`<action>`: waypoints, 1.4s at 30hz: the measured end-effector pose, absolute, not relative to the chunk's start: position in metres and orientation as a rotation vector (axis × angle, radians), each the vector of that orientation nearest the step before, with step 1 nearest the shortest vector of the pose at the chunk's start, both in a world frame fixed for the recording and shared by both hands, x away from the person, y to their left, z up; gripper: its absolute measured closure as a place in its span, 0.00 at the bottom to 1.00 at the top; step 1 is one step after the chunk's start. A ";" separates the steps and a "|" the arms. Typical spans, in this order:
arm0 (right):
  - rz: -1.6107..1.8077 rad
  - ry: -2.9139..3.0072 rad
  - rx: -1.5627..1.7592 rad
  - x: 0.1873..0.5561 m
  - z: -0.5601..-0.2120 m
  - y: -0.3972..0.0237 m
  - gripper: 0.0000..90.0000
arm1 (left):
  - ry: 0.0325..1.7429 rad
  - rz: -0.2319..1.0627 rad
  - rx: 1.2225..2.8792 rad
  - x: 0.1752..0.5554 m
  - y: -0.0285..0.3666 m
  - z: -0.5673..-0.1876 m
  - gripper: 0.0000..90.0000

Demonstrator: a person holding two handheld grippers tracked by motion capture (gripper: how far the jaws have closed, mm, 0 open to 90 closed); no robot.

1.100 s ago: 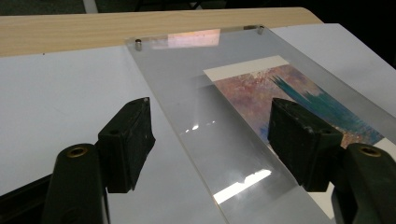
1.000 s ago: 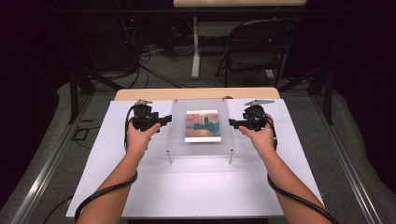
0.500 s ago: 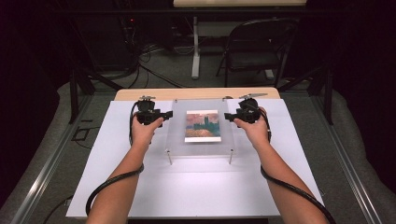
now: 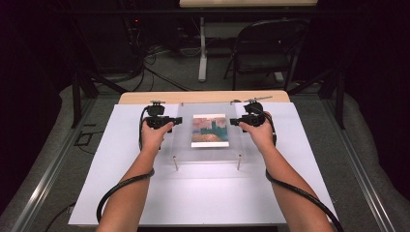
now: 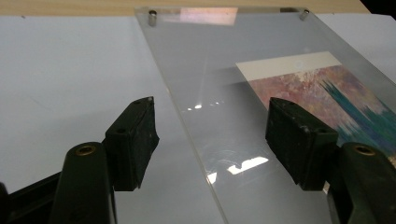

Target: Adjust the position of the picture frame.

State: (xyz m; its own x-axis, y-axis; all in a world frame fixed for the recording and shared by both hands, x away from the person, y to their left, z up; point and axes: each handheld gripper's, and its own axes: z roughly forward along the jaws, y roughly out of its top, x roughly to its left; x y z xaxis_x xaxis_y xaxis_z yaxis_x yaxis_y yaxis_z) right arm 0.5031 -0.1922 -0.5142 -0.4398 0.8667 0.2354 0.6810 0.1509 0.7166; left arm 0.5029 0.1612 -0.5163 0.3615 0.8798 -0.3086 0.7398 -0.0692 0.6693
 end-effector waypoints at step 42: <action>1.223 2.267 1.686 0.508 -0.537 -0.185 0.26 | 1.481 0.039 1.833 0.507 0.144 -0.538 0.25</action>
